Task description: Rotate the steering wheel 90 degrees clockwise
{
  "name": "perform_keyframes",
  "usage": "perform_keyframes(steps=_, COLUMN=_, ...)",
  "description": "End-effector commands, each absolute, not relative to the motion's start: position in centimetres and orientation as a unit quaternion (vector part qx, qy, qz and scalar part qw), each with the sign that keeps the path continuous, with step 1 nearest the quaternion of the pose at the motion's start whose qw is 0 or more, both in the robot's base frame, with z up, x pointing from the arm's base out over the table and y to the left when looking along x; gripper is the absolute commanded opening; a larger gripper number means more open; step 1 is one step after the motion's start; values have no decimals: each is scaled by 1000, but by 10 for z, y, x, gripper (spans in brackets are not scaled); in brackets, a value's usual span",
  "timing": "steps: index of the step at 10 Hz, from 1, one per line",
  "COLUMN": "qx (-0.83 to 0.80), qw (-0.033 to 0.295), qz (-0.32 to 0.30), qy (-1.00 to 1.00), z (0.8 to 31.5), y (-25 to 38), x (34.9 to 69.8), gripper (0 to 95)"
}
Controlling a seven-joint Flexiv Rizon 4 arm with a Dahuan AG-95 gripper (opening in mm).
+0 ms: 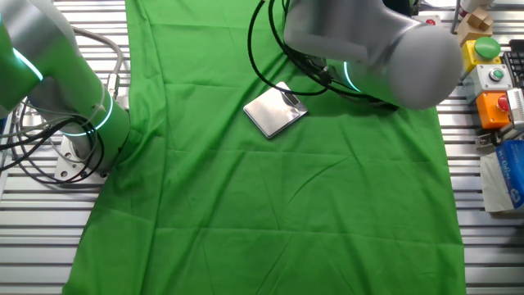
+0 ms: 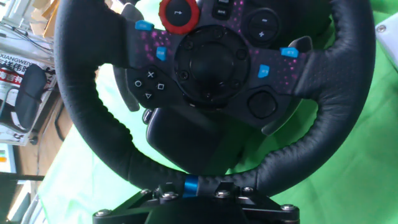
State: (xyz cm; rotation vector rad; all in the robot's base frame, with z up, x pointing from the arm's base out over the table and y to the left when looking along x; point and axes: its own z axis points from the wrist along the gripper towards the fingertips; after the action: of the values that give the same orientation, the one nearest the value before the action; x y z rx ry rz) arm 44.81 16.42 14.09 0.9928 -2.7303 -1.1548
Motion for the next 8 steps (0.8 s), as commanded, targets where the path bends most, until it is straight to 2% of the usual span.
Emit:
perform_keyframes(steps=1, qx=334, qw=13, qz=-374, qy=-865, z=141, y=164, x=449, gripper=380)
perform_keyframes(steps=5, qx=376, qw=20, qz=-376, qy=-847, z=147, y=166, x=447, gripper=380)
perform_keyframes(steps=8, qx=443, qw=8, qz=-340, qy=-830, z=149, y=168, x=446, gripper=380)
